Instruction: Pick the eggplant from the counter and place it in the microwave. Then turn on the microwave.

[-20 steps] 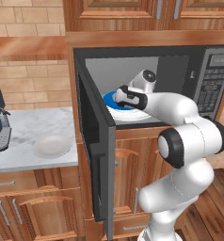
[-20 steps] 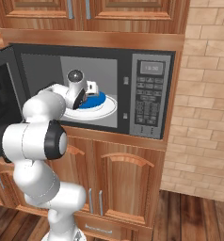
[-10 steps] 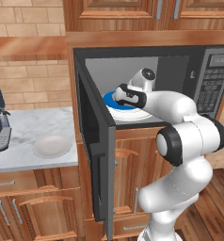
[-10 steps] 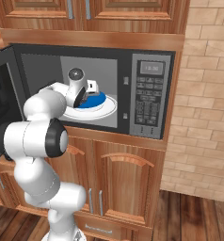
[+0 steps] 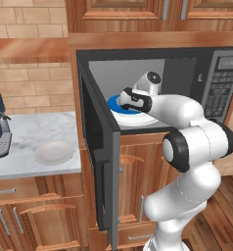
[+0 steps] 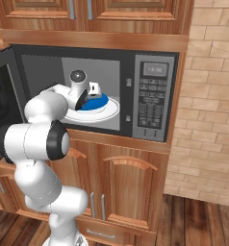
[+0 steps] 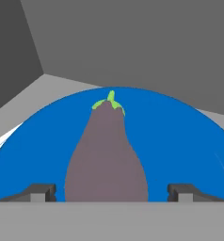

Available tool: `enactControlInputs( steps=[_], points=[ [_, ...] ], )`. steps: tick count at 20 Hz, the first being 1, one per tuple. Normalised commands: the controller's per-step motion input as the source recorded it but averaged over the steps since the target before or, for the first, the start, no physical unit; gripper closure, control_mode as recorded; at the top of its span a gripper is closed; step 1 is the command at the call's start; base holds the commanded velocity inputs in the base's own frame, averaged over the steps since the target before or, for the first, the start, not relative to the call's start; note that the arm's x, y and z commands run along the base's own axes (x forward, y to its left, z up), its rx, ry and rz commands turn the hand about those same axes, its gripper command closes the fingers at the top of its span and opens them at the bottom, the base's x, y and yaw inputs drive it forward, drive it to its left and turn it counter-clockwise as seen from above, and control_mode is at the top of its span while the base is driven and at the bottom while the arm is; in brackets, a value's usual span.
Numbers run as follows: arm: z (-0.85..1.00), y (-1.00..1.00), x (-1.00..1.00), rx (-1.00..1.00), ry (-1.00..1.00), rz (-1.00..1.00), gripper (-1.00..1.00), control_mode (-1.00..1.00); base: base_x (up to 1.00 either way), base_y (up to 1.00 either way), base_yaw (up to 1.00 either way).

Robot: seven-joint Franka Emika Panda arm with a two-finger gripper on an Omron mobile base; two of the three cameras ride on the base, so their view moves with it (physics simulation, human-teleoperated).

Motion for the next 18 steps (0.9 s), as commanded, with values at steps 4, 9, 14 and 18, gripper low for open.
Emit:
enactControlInputs(
  steps=[4,9,14,18],
  points=[
    [-0.07,0.0,0.0,0.0,0.0,0.0,-1.0,-1.0,0.0,0.0,0.0],
    [0.03,0.0,0.0,0.0,0.0,0.0,-1.0,-1.0,0.0,0.0,0.0],
    [0.14,0.0,0.0,0.0,0.0,0.0,-1.0,-1.0,0.0,0.0,0.0],
    [0.12,0.0,-0.03,0.0,0.0,0.0,-1.0,-1.0,0.0,0.0,0.0]
  ],
)
